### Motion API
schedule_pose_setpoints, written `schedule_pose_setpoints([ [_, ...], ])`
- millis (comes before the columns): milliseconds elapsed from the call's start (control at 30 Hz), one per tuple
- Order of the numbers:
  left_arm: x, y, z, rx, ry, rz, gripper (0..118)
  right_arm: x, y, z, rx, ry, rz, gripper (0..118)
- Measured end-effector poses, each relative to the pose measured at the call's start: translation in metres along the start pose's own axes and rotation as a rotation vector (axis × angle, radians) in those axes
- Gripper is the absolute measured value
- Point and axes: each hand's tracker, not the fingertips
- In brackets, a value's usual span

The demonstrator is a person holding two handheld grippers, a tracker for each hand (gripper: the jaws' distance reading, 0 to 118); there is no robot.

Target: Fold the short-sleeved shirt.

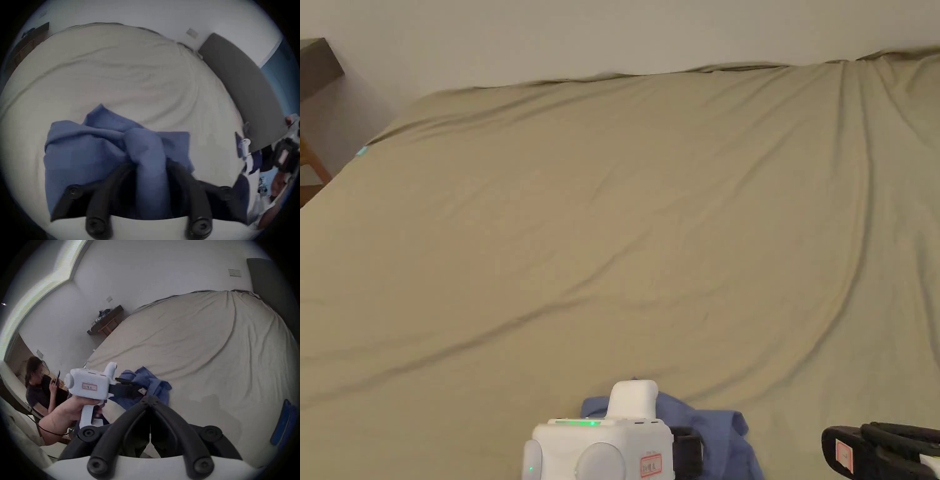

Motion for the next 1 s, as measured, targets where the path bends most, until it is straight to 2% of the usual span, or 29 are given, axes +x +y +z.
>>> schedule_pose_setpoints([
  [33,-0.003,0.001,0.005,-0.018,-0.091,0.020,72,0.002,-0.001,0.000,0.001,0.021,-0.015,2],
  [67,-0.006,0.000,0.014,-0.018,-0.166,0.073,93,0.003,-0.002,-0.001,0.004,0.036,-0.031,2],
  [100,-0.009,-0.001,0.024,-0.008,-0.208,0.113,105,0.005,-0.003,-0.001,0.004,0.040,-0.039,2],
  [167,-0.020,0.001,0.058,0.147,-0.232,0.183,106,0.007,-0.003,-0.003,-0.001,0.036,-0.046,2],
  [233,-0.036,-0.002,0.086,0.263,-0.166,0.247,106,0.008,-0.004,-0.003,-0.003,0.029,-0.049,2],
  [267,-0.040,0.000,0.096,0.296,-0.133,0.266,104,0.010,-0.004,-0.001,-0.001,0.029,-0.050,2],
  [300,-0.044,0.000,0.098,0.290,-0.087,0.258,95,0.011,-0.004,0.000,0.001,0.032,-0.054,2],
  [367,-0.042,0.001,0.087,0.213,0.033,0.131,28,0.015,-0.005,0.002,0.006,0.039,-0.069,2],
  [400,-0.036,0.001,0.071,0.158,0.089,0.084,7,0.016,-0.005,0.002,0.008,0.041,-0.075,2],
  [433,-0.031,-0.002,0.057,0.105,0.103,0.053,7,0.017,-0.005,0.002,0.011,0.042,-0.081,2],
  [533,-0.011,-0.016,0.014,0.019,-0.024,0.065,7,0.018,-0.005,0.005,0.026,0.034,-0.100,2],
  [600,0.013,-0.021,-0.004,0.030,-0.018,0.021,7,0.019,-0.006,0.007,0.032,0.036,-0.110,2],
  [667,0.036,-0.023,-0.017,0.010,-0.099,-0.030,7,0.020,-0.007,0.008,0.029,0.036,-0.118,2],
  [767,0.052,-0.026,-0.051,-0.066,-0.084,-0.009,7,0.021,-0.009,0.008,0.014,0.032,-0.112,2],
  [833,0.048,-0.020,-0.049,-0.033,-0.116,0.062,7,0.021,-0.009,0.007,0.018,0.038,-0.107,2],
  [900,0.044,-0.012,-0.036,-0.028,-0.184,0.114,7,0.021,-0.007,0.007,0.041,0.082,-0.120,2],
  [1000,0.032,-0.001,0.012,0.070,-0.261,0.114,6,0.025,-0.002,-0.001,0.078,0.218,-0.183,2],
])
